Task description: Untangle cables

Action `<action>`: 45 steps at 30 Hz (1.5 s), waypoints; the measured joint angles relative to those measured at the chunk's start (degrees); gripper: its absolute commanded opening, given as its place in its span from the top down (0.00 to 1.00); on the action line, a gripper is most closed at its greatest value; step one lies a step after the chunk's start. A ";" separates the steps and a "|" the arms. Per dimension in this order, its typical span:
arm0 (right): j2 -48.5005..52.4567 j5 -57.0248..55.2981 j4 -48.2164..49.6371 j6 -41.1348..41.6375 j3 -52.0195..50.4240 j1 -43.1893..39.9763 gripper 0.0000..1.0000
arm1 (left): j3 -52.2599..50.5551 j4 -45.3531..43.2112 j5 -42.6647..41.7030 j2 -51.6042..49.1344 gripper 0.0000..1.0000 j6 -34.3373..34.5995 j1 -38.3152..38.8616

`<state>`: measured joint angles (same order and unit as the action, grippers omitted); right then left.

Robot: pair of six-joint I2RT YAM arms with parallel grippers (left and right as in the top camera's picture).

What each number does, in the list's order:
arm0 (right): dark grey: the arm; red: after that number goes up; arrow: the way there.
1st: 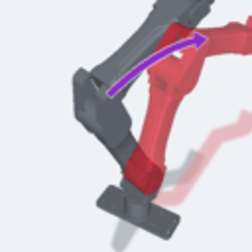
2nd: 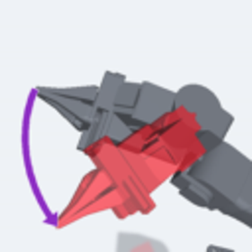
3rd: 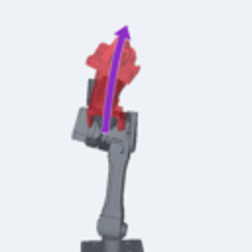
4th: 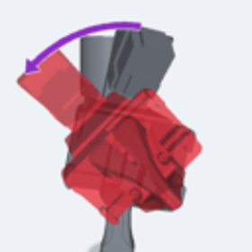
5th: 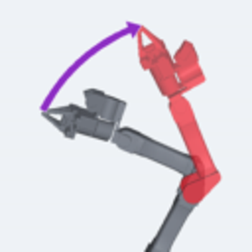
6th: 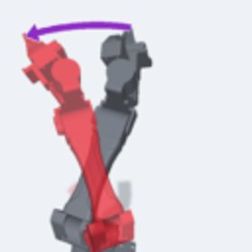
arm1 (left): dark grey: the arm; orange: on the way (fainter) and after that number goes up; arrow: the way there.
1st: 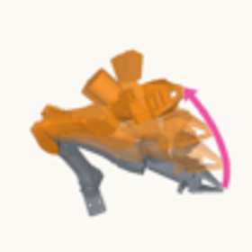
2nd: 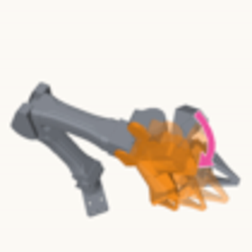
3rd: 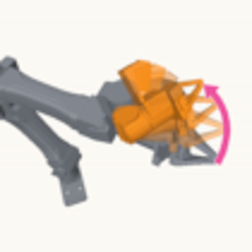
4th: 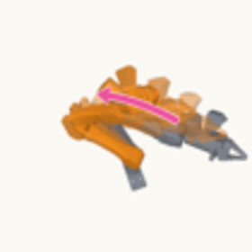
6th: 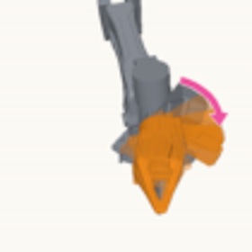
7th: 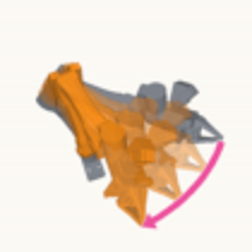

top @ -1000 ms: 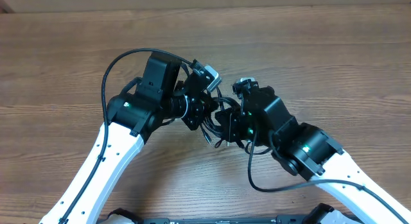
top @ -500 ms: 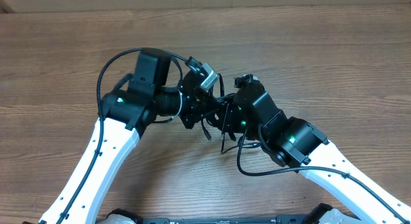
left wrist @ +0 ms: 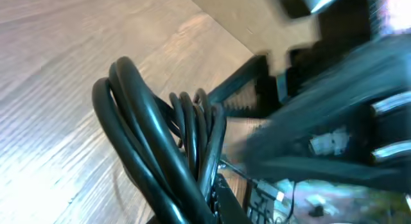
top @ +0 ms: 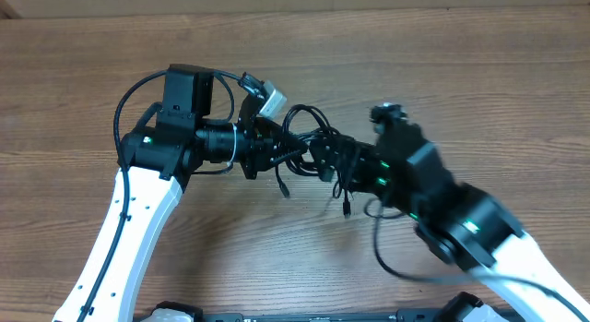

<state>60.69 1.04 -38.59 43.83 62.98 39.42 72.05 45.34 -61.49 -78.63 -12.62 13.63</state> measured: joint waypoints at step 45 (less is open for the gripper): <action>8.70 1.05 0.81 -42.21 0.90 -2.89 0.38 | -0.15 23.06 -8.37 -0.13 0.96 -33.79 2.80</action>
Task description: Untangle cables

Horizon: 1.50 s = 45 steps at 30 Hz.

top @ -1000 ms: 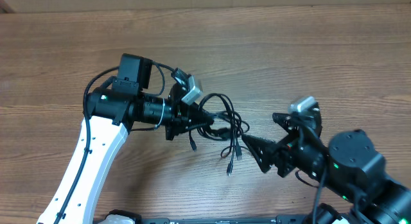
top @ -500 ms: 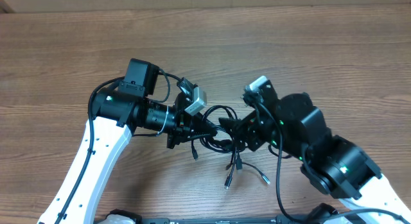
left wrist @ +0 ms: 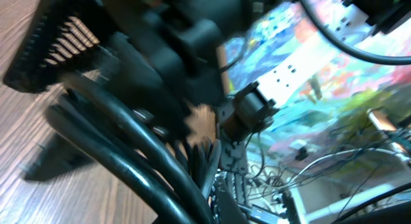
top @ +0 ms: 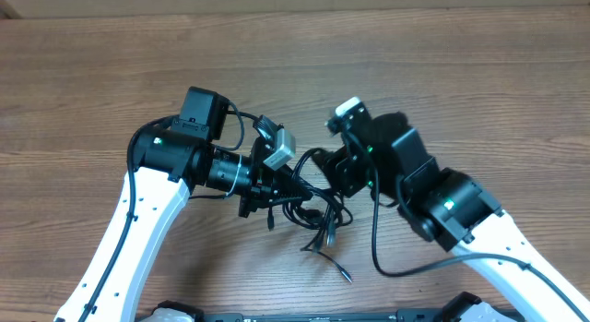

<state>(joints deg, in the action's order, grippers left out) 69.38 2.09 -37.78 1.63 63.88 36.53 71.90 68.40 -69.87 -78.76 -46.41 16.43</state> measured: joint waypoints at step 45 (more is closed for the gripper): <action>-9.40 42.75 -19.37 9.16 -0.02 -37.46 0.00 | -0.07 -32.11 0.22 -0.09 0.96 34.73 0.00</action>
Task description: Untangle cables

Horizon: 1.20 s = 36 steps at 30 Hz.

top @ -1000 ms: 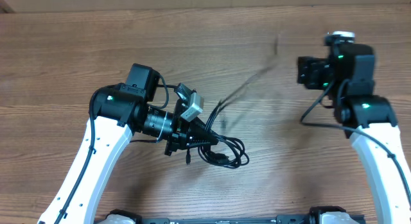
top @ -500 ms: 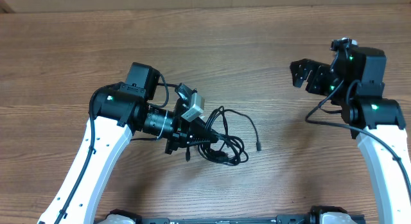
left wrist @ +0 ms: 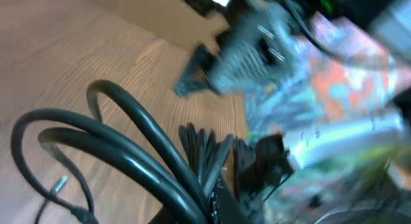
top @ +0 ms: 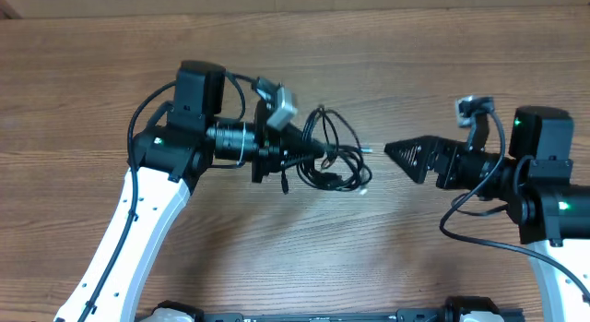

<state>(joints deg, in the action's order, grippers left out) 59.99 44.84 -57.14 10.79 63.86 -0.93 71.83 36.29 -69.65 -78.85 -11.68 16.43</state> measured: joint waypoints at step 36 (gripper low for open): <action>12.17 -3.96 11.82 46.31 0.00 16.02 0.40 | 0.00 -0.74 25.35 0.00 0.96 79.36 0.00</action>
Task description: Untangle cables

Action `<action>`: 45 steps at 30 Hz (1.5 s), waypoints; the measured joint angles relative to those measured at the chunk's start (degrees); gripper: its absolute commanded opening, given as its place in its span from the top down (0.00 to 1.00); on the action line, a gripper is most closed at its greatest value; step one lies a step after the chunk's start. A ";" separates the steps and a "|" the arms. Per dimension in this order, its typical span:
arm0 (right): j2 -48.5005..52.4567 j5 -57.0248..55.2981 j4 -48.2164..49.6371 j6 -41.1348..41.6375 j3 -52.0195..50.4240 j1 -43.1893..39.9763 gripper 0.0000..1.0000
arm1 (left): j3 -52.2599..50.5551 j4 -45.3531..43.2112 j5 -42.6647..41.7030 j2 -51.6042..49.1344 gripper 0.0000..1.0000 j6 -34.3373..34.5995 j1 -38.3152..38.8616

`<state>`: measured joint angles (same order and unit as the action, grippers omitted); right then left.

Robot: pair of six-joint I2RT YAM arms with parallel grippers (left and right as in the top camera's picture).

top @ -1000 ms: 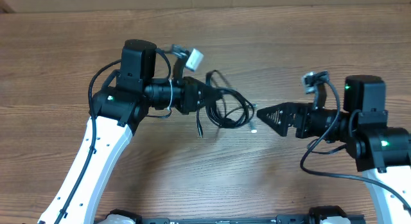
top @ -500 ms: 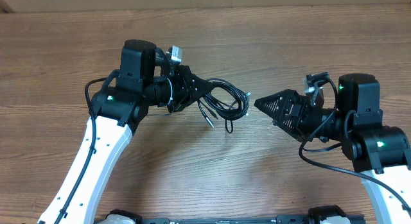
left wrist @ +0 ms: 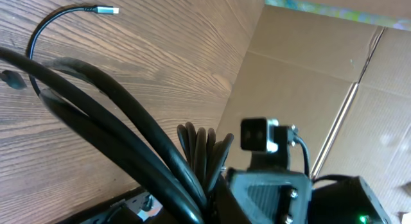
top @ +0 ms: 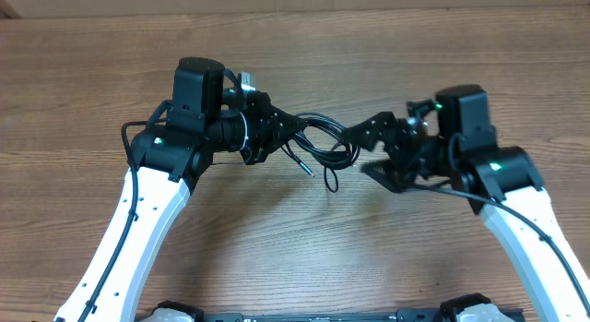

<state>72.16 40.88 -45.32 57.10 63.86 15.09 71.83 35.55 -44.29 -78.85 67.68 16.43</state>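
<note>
A tangled bundle of black cables [top: 323,145] hangs over the wooden table [top: 295,257], and my left gripper [top: 279,136] is shut on its left end. Two loose plug ends [top: 310,170] dangle below it. My right gripper [top: 362,152] stands open at the bundle's right end, one finger above the outermost loops and one below. In the left wrist view the thick black cables [left wrist: 122,131] run out from the left gripper [left wrist: 215,201]. There a thin lead with a silver plug [left wrist: 106,10] curls over the wood, and the right arm's head [left wrist: 260,135] faces the camera.
A cardboard wall [left wrist: 302,89] stands along the table's far edge. The right arm's own black lead [top: 442,188] loops beside its wrist.
My right gripper was shut and well to the right of the bundle. Now it is open with its fingers at the bundle's right end. My left gripper still holds the bundle, turned slightly.
Both grippers were first buried in the tangle at mid-table. They were still close together a moment later, with cable ends trailing lower. Then the right gripper stood apart at the right while the left held the bundle alone. Now the right one is back at the cables, open.
</note>
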 measured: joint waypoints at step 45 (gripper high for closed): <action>2.49 -6.01 -0.68 -21.99 -0.02 2.84 0.96 | 0.04 18.51 13.44 -1.16 0.31 -2.97 3.89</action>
<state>74.65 34.87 -46.00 35.11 63.83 17.93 71.88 54.06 -30.85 -80.01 64.71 20.32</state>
